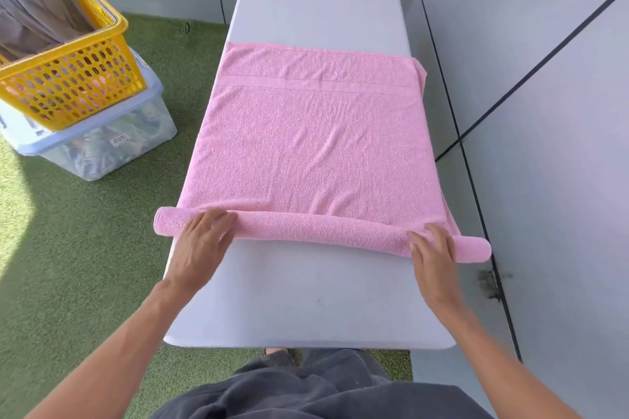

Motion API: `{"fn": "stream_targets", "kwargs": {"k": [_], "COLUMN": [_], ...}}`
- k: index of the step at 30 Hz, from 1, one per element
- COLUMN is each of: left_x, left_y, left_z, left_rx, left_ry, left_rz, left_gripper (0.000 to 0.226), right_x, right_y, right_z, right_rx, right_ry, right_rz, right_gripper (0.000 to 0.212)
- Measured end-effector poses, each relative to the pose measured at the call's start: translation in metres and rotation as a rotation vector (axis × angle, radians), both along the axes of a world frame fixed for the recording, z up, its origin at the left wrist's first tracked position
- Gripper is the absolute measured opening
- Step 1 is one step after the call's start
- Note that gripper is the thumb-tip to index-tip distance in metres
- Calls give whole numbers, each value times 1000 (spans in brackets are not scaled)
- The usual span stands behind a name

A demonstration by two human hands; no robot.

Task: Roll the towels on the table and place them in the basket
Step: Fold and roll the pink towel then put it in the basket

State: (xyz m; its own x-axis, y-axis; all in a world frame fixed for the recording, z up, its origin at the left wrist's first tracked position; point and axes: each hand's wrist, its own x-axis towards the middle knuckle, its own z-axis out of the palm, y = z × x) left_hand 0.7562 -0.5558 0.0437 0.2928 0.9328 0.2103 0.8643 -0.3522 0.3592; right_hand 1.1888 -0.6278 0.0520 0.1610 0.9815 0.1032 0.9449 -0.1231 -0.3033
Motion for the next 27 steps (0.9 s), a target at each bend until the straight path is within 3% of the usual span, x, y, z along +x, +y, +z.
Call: {"fn": "stream_targets", "kwargs": {"k": [4,8,10,14,16,19,21,24,27], "left_x": [-9,-3,-6,-20,-17,-2,4,3,0], "left_y": [-3,13,24,49,51,34,17,11,23], "left_z": [-9,-1,7,13,15,18,8,-5,-2], "left_rx": [-71,-135,-266,-590,-483,-117,-16,-111,-133], "left_ry": [90,81,55,36,-66,-125,-25,82,95], "left_rz": [-67,2,-2,-82,-42,99,78,11,2], "left_gripper": [57,47,40,38,35,29,34,62,55], "right_x": [-6,0,9,31,27,6,-4,-6,-6], "right_y": [-19,6,20,37,37,23,14,14,22], "right_z": [-17,-7,3,23,18,4,-3,-8,-3], "right_rx": [-149,-189,-272,-528,-305,4,-33,-107,-132], "right_ry": [-186,-128,-93,267,285,126,46,-10,-41], "right_rz": [62,7,48,48,12,21,29,14,-20], "right_gripper": [63,46,38,31,33,29,39,60,57]}}
